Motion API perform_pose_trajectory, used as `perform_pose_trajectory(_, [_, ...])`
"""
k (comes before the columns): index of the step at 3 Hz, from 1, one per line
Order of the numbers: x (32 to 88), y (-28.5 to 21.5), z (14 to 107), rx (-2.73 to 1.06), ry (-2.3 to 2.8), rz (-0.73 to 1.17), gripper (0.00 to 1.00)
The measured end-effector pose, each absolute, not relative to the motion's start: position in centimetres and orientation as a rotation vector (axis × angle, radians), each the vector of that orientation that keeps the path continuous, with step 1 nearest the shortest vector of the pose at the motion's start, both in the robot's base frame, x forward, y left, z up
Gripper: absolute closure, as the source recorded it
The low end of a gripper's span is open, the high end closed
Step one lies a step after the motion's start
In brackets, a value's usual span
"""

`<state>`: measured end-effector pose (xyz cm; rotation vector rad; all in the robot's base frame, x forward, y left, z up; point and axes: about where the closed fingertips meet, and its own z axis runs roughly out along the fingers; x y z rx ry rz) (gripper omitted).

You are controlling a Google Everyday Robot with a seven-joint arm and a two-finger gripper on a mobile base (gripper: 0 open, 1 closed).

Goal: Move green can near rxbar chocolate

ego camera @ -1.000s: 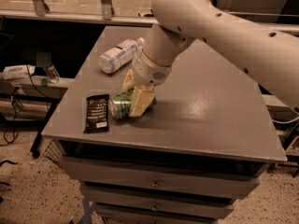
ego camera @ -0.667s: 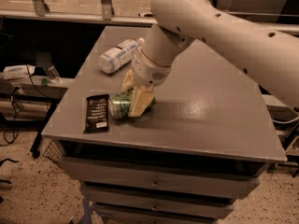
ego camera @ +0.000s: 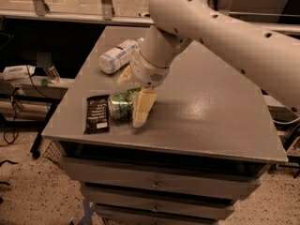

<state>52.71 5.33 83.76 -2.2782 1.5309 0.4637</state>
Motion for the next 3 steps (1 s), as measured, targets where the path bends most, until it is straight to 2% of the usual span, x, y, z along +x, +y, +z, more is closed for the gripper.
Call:
perform_pose_trajectory(1, [52.7,5.2,83.9,-2.278,1.537,0.453,0.00])
perform_pose_trajectory(2, [53.6,2.7,85.1,-2.260,1.609,0.341,0.00])
perform_pose_trajectory(3, [55.1,-3.2,88.2,-2.200,1.761,0.101,0.00])
